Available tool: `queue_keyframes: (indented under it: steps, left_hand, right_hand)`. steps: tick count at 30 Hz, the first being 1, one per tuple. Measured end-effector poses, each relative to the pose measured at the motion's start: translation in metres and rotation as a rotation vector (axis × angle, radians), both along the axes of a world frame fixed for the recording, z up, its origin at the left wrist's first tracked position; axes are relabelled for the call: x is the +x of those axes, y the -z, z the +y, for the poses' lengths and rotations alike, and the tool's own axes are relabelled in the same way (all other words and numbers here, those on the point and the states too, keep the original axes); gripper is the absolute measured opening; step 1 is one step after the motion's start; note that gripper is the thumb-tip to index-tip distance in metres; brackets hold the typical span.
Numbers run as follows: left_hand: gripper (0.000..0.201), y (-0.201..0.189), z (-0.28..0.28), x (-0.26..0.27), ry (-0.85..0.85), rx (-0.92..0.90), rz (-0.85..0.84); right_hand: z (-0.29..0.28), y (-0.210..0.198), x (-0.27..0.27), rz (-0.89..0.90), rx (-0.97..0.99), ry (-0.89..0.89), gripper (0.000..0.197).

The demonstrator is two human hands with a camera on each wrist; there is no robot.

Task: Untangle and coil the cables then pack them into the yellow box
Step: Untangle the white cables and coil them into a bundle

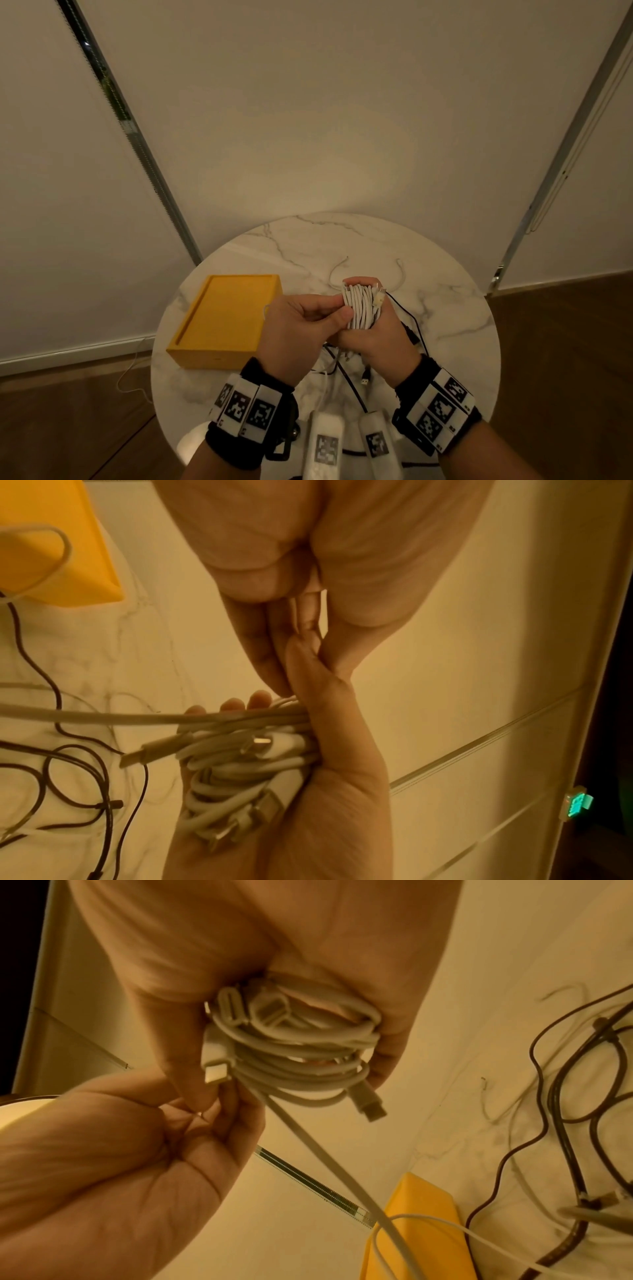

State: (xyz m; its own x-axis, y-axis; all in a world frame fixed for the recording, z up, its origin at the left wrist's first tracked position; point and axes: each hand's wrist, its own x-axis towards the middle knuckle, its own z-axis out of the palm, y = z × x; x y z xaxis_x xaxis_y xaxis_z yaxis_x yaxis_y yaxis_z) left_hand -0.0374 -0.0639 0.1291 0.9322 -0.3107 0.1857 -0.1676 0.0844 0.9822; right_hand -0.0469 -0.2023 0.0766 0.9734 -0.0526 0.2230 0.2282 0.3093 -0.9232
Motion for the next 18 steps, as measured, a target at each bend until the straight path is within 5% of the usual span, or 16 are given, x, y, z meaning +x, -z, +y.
queue_keyframes:
  steps: [11,15,18]
  left_hand:
    - [0.022,0.001,-0.002,-0.002,0.118,-0.014,-0.044]
    - [0.020,0.011,0.005,0.005,-0.096,0.275,0.027]
    - [0.025,0.013,0.006,0.003,-0.012,0.458,0.309]
  right_hand:
    - [-0.007,-0.005,0.001,0.047,0.044,0.126,0.060]
    - [-0.014,-0.008,0.002,0.069,0.239,0.177,0.045]
    - [-0.020,-0.010,0.001,0.033,0.365,0.169,0.045]
